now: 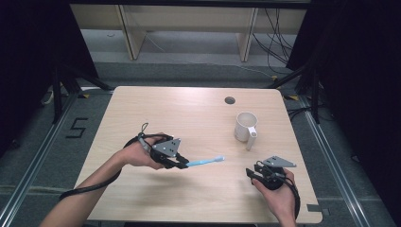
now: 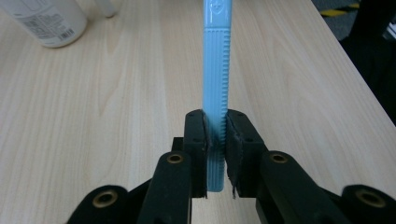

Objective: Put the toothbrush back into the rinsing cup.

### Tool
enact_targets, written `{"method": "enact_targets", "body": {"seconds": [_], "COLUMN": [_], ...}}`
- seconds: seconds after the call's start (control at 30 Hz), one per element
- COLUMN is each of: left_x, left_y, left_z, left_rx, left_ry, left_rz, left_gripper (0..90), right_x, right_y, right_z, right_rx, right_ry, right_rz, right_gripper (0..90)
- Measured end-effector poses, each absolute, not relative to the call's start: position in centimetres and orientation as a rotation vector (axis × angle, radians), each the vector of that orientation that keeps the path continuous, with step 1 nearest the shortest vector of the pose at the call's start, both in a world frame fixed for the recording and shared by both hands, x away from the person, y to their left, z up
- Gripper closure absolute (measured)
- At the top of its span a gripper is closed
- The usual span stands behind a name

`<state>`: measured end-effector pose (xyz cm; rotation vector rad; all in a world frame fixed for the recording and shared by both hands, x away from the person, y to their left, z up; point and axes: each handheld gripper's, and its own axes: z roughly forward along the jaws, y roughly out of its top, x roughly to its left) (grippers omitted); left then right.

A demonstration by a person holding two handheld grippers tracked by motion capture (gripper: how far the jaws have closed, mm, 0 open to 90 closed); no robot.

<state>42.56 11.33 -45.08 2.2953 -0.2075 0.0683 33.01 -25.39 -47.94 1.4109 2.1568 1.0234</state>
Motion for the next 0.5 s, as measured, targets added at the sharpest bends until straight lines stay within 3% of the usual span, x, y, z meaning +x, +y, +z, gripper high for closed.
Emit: {"method": "enact_targets", "body": {"seconds": [0.5], "left_x": [42.3], "left_y": [12.7], "left_z": [-46.5], "left_rx": [2.081], "left_ry": [0.069], "left_rz": [0.14], "left_gripper": [78.5], "right_x": [32.9], "right_y": [-25.0], "right_z": [-48.1], "right_rx": [1.381], "right_ry": [2.116], "right_rz": [1.063], "right_gripper": [59.9]}}
